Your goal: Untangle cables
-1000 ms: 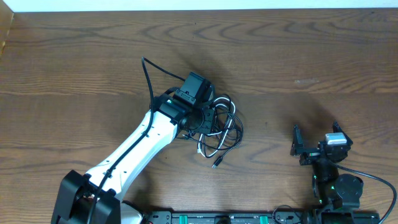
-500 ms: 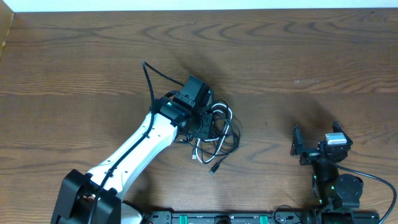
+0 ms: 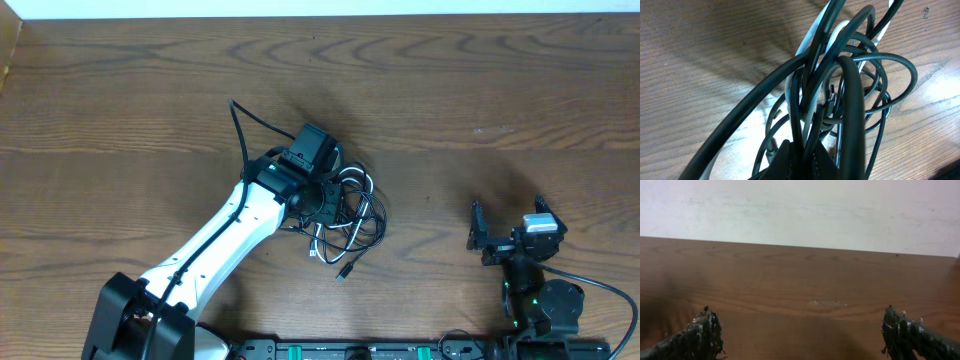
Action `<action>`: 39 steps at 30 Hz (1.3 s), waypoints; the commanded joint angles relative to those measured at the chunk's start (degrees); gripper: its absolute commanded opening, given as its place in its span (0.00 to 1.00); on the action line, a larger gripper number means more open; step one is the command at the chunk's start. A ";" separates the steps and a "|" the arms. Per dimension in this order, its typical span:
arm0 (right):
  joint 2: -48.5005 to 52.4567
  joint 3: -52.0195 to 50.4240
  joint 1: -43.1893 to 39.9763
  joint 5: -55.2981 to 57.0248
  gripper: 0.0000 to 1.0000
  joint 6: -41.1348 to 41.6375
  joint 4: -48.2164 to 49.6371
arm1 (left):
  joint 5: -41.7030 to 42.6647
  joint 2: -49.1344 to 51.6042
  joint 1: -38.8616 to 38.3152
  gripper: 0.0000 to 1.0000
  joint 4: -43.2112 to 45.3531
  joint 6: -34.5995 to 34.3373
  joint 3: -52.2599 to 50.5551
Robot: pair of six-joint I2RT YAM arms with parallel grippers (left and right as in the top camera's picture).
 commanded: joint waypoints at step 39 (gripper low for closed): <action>-0.37 -0.09 -0.24 0.46 0.99 0.55 -0.24 | -0.15 -1.27 0.28 0.08 5.88 -5.92 -0.04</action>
